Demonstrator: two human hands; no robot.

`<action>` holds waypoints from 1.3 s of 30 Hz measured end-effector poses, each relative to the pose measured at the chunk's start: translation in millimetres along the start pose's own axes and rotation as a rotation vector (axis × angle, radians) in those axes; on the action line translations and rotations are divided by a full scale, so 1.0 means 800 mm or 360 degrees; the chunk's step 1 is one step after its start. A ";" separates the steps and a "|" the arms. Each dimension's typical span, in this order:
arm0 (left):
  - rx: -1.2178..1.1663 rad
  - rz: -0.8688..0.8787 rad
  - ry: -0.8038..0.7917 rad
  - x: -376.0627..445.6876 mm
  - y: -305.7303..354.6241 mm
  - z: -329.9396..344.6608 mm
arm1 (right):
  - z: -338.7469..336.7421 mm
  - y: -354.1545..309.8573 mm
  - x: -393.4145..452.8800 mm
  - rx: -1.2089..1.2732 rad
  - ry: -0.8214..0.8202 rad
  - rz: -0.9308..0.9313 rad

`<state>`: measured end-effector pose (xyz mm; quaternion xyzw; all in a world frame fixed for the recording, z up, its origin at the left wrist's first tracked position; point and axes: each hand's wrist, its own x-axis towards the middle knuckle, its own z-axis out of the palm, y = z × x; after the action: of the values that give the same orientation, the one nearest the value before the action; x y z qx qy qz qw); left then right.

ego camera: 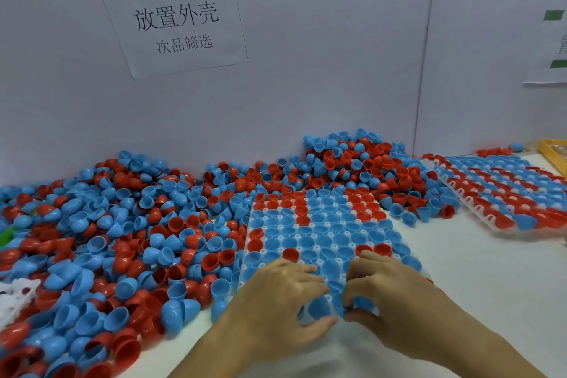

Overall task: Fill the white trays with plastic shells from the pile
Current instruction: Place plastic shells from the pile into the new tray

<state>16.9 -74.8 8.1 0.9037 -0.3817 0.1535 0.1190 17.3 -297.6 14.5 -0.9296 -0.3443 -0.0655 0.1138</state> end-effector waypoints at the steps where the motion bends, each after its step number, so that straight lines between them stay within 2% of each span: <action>1: 0.0029 0.0038 -0.0010 0.000 0.002 0.000 | 0.001 0.000 0.001 -0.0003 0.0002 0.0005; 7: 0.0112 0.0167 -0.0176 0.007 0.008 0.001 | 0.004 0.001 0.002 -0.0032 -0.0002 0.0004; 11: 0.0135 0.0208 -0.0123 0.006 0.007 0.002 | 0.004 0.003 0.001 -0.0030 -0.0020 0.0017; 19: 0.0037 0.0040 0.0039 0.007 0.010 -0.008 | -0.003 -0.001 -0.002 -0.0020 -0.0035 0.0041; 22: -0.0026 -0.0152 0.0041 0.014 0.004 -0.012 | -0.012 0.000 -0.006 -0.0016 0.0017 0.0062; 28: 0.0136 -0.0535 -0.0342 0.066 -0.050 -0.010 | -0.045 0.049 0.010 0.0206 0.0211 0.0333; 34: 0.0220 -0.0678 -0.0545 0.177 -0.096 0.015 | -0.043 0.141 0.053 0.0447 0.0559 0.0587; 39: 0.0283 -0.0788 -0.0683 0.244 -0.115 0.051 | -0.015 0.173 0.065 0.0609 0.0795 0.0723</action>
<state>220.3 -153.4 33.1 0.9874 -0.1522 -0.0412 -0.0096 147.1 -370.2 13.6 -0.8996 -0.0973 -0.1974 0.3772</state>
